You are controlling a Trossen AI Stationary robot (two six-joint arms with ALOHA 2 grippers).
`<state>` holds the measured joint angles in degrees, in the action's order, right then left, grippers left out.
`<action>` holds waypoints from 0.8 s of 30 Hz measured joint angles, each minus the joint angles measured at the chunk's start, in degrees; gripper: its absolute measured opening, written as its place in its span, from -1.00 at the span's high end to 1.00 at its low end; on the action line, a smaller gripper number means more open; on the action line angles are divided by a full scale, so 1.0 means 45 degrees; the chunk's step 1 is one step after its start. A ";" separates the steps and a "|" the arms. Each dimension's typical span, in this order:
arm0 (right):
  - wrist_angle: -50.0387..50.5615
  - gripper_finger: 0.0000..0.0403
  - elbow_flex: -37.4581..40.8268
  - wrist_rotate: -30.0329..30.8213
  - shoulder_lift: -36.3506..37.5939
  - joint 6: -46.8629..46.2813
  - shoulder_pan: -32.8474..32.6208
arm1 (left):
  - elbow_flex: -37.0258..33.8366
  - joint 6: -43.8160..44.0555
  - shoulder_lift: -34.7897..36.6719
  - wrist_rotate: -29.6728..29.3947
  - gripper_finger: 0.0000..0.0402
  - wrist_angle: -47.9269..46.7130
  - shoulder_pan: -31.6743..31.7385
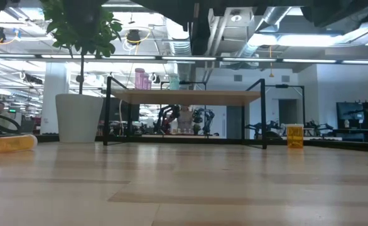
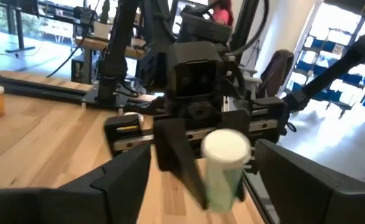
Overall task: Pick and place medicine bottles onto shelf by color
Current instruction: Put the blue pill bottle aligned with the other blue pill bottles on the shelf
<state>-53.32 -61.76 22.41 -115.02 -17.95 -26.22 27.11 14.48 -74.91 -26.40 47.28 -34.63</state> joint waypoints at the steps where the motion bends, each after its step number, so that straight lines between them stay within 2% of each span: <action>1: 0.0006 0.34 0.0000 0.0000 0.0000 -0.0002 0.0030 | 0.0234 -0.0027 0.0000 -0.0004 -0.40 -0.0340 0.0017; 7: 0.0015 0.34 0.0000 0.0010 0.0000 -0.0002 0.0035 | 0.1268 -0.0210 0.0000 -0.0171 -0.60 -0.2379 0.0086; 14: 0.0016 0.34 -0.0015 0.0010 0.0000 -0.0007 0.0030 | 0.1311 -0.0141 0.0000 -0.0284 -0.61 -0.2412 0.0082; 24: 0.0015 0.34 -0.0015 0.0014 0.0000 -0.0017 0.0039 | 0.1311 0.0186 -0.0053 -0.0023 -0.29 -0.2447 0.0089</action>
<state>-53.25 -61.82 22.48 -115.02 -18.02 -26.05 33.01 15.31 -75.16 -26.51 36.27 -34.23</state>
